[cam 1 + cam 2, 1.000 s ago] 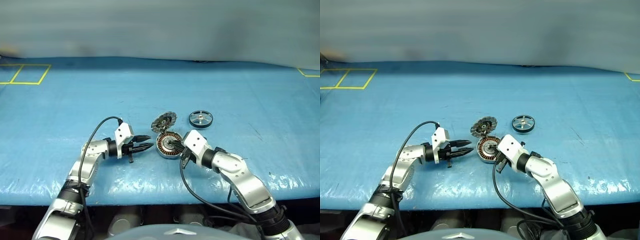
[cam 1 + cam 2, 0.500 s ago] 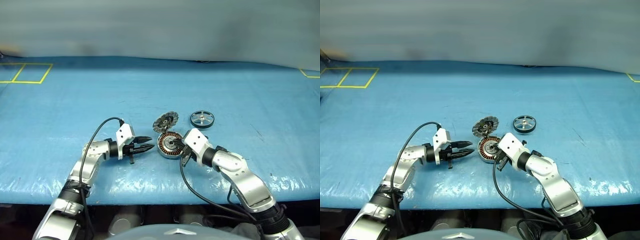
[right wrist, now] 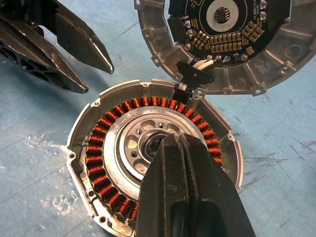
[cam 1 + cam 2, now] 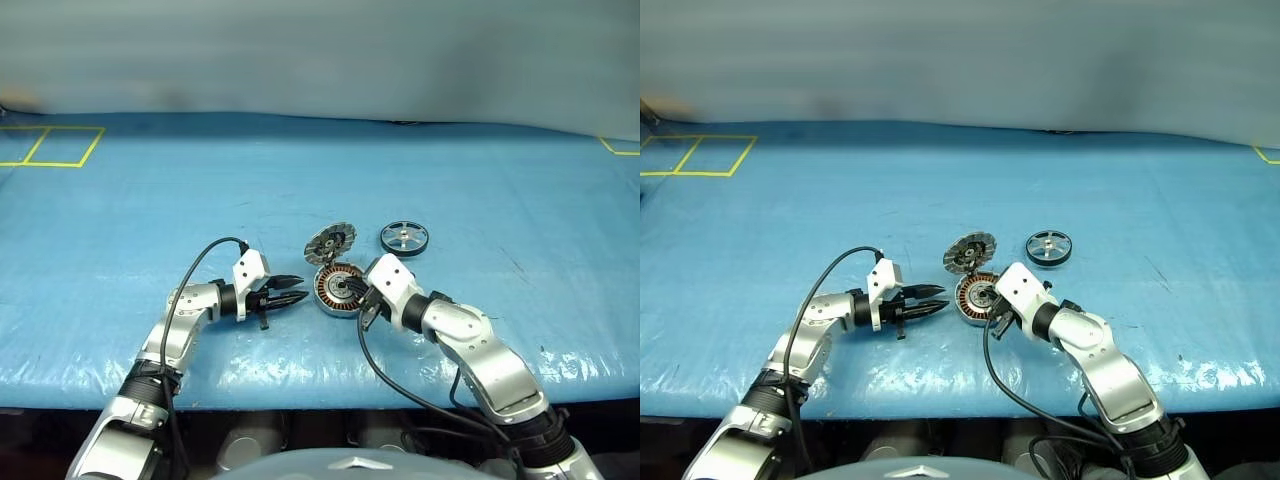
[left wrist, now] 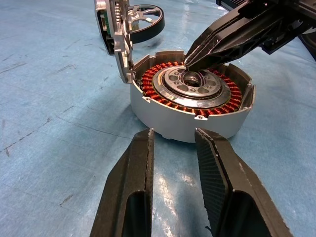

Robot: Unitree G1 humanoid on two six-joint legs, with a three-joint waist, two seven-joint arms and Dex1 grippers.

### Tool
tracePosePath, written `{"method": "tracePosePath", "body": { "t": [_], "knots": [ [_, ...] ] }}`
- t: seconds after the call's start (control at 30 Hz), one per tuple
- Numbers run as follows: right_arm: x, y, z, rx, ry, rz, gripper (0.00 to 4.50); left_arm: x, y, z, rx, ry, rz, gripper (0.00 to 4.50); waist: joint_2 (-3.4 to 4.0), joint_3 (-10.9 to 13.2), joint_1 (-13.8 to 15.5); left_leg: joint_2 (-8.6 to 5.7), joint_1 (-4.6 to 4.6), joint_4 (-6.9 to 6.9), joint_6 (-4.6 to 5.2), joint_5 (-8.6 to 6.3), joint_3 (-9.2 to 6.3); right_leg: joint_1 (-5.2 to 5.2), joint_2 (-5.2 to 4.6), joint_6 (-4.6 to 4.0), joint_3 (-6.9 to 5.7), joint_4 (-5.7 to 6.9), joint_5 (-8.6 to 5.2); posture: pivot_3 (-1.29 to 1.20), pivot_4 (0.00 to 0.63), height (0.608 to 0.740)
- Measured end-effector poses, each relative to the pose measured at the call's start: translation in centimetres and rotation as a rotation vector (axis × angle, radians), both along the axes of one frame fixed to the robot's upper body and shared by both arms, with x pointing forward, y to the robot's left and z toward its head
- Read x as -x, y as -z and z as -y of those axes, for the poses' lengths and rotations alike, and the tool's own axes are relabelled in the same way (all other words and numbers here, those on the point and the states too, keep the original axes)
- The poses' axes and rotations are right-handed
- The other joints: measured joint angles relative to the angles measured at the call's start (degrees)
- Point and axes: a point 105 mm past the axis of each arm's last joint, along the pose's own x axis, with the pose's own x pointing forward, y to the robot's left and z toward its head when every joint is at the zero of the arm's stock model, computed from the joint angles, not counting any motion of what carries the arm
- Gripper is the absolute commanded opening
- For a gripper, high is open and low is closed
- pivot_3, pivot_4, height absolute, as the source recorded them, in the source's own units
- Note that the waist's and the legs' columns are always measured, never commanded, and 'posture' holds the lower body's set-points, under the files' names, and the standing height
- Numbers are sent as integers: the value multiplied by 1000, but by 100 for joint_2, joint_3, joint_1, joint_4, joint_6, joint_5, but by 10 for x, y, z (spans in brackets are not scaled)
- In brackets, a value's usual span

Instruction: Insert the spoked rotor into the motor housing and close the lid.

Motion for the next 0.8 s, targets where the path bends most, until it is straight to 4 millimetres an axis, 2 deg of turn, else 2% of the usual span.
{"method": "tracePosePath", "body": {
  "t": [0.2,0.3,0.43,0.8],
  "knots": [
    [-1,0,0,-6,8,-3,31,0,0,0,1,1,4,1377,0,0,-4,1,0,-4,0,0,0,-2,1,-4,0,0,2,0,150,740],
    [-1,1,1,-3,12,-8,582,0,0,0,0,1,4,1377,0,0,-5,0,0,-4,0,0,0,-2,0,-5,0,0,2,0,150,740],
    [-4,-1,4,-12,38,5,1876,0,6,-3,-4,-9,-13,1377,0,0,-19,2,0,-5,0,0,0,-2,2,-4,0,0,1,0,150,740],
    [-1,-5,-1,-51,14,1,1876,-3,10,-5,-22,-9,-4,1377,0,1,-52,2,0,-6,0,0,1,-3,2,-6,0,0,2,0,150,740]
  ]
}}
